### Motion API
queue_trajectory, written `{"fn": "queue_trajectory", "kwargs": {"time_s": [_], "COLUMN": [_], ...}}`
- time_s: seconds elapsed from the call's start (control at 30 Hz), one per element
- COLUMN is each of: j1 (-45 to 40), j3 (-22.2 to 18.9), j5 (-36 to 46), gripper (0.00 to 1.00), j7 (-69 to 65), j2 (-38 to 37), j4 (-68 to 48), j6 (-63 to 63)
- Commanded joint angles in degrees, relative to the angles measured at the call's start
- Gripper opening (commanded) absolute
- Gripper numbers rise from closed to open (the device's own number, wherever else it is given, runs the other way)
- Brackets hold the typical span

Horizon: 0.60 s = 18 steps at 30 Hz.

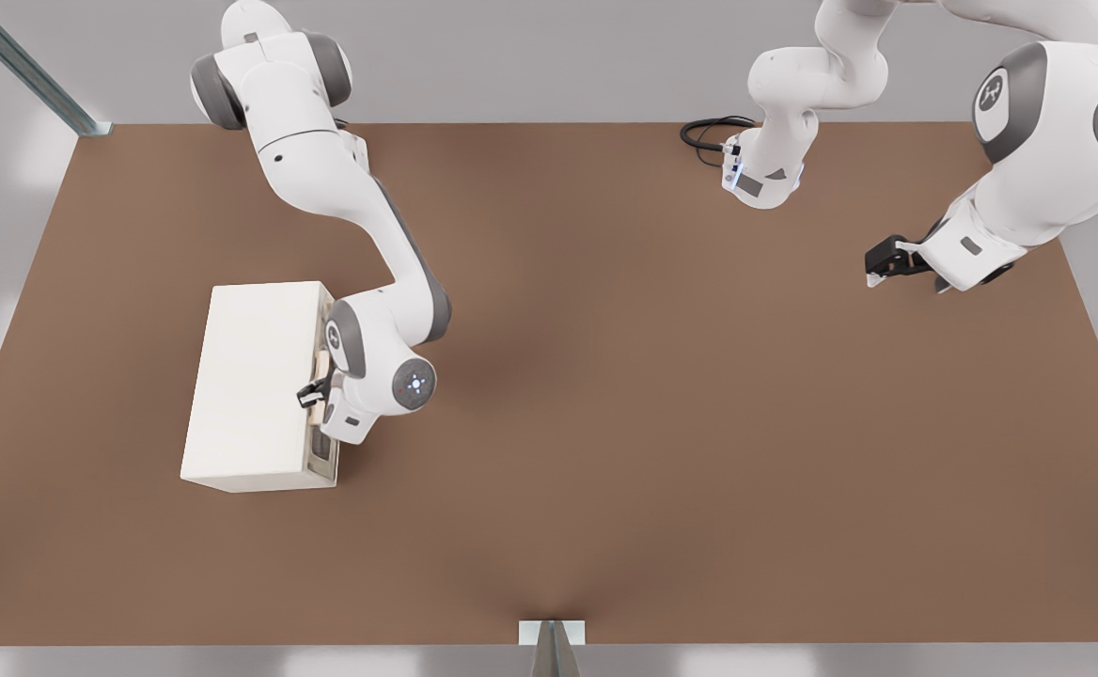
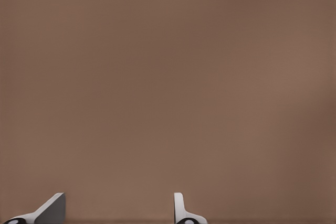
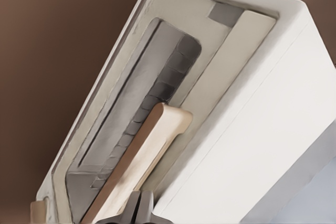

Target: Keep left arm still and open the oven door with right arm

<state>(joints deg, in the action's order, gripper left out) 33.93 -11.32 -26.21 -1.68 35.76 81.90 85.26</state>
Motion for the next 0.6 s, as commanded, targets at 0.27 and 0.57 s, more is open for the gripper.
{"fn": "queue_trajectory", "kwargs": {"time_s": [0.27, 0.57], "j1": [0.26, 1.75], "j3": [-0.02, 0.07], "j5": [-0.24, 0.28], "gripper": [0.21, 0.21], "j7": [0.71, 0.80], "j2": [0.10, 0.01], "j4": [1.42, 0.54], "j6": [0.43, -0.09]}}
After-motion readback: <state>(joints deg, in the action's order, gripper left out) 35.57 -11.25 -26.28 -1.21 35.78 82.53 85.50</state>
